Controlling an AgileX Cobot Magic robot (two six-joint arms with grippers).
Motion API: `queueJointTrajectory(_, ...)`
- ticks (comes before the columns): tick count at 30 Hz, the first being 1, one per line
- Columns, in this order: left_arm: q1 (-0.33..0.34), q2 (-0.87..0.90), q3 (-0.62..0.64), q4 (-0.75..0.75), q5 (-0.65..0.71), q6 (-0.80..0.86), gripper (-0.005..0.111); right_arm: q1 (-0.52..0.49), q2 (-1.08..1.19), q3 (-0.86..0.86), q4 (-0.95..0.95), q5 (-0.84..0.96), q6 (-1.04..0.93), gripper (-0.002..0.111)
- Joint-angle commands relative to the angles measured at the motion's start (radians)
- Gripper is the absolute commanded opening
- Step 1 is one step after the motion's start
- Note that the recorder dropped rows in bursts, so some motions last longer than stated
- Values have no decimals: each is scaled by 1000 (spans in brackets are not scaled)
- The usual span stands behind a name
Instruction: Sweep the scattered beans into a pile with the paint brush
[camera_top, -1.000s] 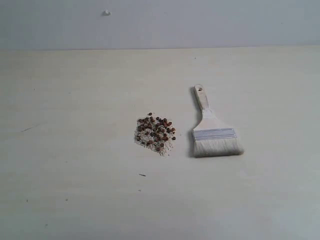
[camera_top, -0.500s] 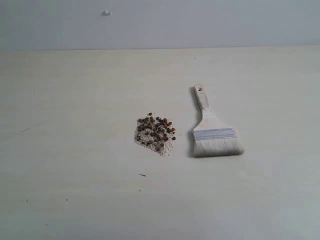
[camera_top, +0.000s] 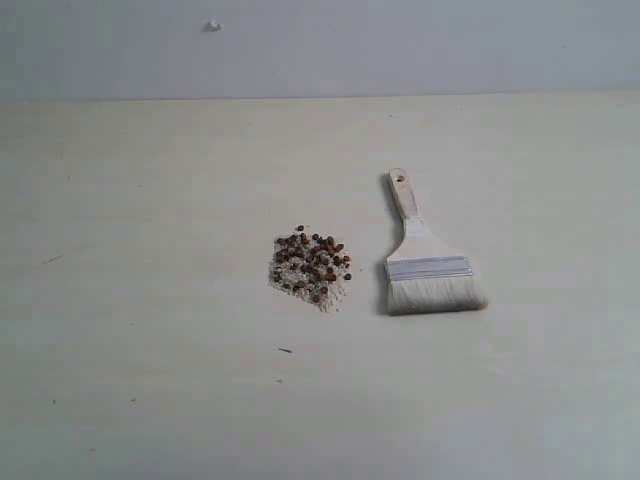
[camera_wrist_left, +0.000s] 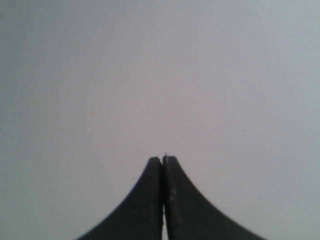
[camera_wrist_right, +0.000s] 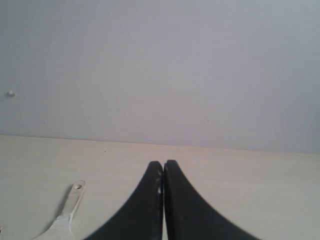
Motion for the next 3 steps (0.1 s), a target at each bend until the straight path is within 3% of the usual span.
queueJointTrajectory(1,-6,-3,0,-3,2,-3,0,-5,-8,3,-5,-13,1,0)
queueJointTrajectory(3,-6,-3,0,-3,2,-3,0,-5,-8,3,-5,-12,1,0)
